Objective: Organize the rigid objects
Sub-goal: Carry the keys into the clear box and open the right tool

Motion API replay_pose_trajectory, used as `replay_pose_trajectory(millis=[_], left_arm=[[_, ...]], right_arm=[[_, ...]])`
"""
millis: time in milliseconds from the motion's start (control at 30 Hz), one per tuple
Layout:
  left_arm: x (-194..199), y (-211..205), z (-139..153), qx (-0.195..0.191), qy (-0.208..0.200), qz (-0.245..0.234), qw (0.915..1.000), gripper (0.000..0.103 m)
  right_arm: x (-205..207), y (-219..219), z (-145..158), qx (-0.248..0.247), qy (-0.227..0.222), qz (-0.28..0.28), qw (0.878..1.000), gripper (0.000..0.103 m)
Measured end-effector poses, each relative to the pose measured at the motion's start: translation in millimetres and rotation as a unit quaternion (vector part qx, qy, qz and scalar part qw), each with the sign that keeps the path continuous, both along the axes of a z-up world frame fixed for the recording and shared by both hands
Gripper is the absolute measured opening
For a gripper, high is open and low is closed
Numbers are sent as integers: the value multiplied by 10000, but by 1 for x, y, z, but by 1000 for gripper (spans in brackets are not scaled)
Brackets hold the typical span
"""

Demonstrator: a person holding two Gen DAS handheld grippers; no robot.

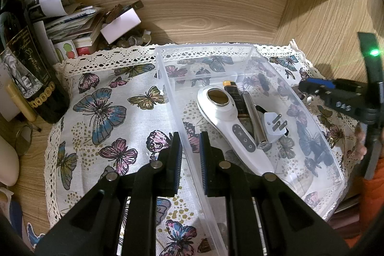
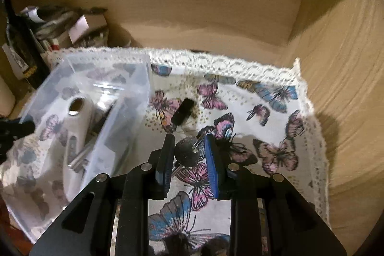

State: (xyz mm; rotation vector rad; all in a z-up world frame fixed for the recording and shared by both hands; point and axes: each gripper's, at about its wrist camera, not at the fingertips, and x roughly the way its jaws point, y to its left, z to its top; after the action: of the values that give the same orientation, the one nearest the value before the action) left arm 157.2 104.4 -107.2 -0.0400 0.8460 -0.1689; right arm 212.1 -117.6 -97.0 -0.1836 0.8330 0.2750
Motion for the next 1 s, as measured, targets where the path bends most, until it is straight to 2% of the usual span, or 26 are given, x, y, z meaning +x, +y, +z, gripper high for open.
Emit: replay_pose_trajectory(millis=[300, 600, 800, 1000], left_arm=[[0, 0, 0, 18, -4, -5, 10000, 13], [0, -2, 1, 74, -9, -17, 10000, 13], [0, -3, 0, 66, -8, -16, 10000, 13], [0, -3, 0, 62, -8, -19, 10000, 13]], right_arm=[[-24, 9, 41, 52, -616, 178, 9979, 23], [-41, 37, 62, 329, -999, 688, 9921, 23], [-50, 59, 66, 367, -1079, 1060, 9878, 23], [-51, 82, 57, 251, -944, 1429, 9849, 23]])
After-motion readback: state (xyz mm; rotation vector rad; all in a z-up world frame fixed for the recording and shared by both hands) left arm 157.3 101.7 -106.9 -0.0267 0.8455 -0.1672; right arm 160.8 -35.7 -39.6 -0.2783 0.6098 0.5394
